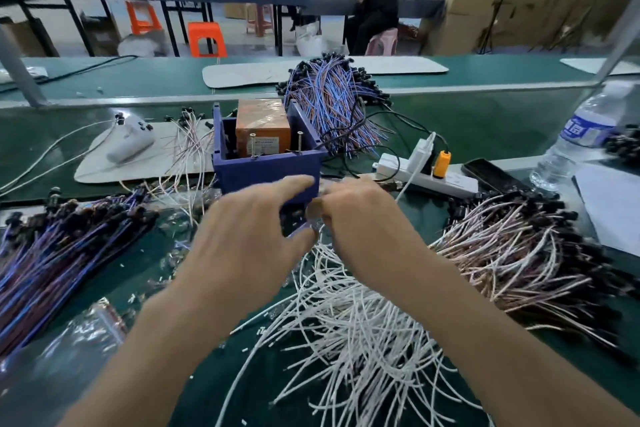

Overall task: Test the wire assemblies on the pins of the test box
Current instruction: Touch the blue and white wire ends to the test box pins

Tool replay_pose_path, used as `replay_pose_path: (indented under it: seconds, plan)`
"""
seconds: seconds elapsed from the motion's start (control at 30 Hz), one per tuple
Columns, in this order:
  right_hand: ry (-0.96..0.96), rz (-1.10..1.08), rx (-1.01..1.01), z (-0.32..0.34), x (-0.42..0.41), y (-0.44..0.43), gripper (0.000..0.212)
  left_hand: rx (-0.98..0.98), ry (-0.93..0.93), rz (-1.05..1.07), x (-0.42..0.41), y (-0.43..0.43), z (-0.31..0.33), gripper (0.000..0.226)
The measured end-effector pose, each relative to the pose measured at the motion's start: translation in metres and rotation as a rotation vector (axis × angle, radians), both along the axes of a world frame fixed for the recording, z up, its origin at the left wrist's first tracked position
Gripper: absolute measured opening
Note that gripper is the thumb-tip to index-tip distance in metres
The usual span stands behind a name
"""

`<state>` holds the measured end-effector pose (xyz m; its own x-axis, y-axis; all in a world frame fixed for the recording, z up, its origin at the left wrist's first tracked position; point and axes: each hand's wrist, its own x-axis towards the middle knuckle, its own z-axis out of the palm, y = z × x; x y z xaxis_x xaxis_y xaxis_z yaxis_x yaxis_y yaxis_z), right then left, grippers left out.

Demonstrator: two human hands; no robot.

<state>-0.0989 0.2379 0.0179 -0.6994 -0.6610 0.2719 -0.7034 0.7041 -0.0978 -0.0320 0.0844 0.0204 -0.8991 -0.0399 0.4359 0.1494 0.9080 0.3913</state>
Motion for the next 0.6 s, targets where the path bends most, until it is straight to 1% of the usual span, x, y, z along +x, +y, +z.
replay_pose_path:
  seconds: [0.03, 0.07, 0.1, 0.17, 0.2, 0.23, 0.3, 0.47, 0.6]
  plan:
    - [0.046, 0.010, -0.007, -0.004, 0.005, 0.002, 0.022, 0.115, -0.148, -0.083, -0.005, 0.005, -0.006, 0.062]
    - [0.072, 0.019, -0.033, -0.009, 0.009, 0.005, 0.019, 0.236, -0.266, -0.147, -0.010, 0.007, -0.015, 0.062]
    - [0.089, 0.033, -0.065, -0.013, 0.012, 0.008, 0.018, 0.366, -0.341, -0.207, -0.015, 0.007, -0.024, 0.056]
    - [0.130, 0.061, -0.107, -0.023, 0.014, 0.015, 0.020, 0.637, -0.389, -0.302, -0.023, 0.004, -0.040, 0.043]
    - [0.144, 0.073, -0.110, -0.028, 0.015, 0.019, 0.022, 0.733, -0.409, -0.333, -0.025, 0.002, -0.044, 0.041]
    - [0.149, 0.085, -0.109, -0.031, 0.015, 0.021, 0.023, 0.785, -0.434, -0.349, -0.025, 0.001, -0.046, 0.042]
    - [0.147, 0.113, -0.107, -0.038, 0.016, 0.024, 0.024, 0.805, -0.474, -0.338, -0.027, 0.000, -0.051, 0.045]
    - [0.124, 0.149, -0.076, -0.048, 0.014, 0.023, 0.040, 0.697, -0.499, -0.276, -0.027, -0.005, -0.061, 0.047]
    - [0.166, 0.161, -0.046, -0.051, 0.012, 0.026, 0.037, 0.599, -0.508, -0.231, -0.028, -0.008, -0.065, 0.040]
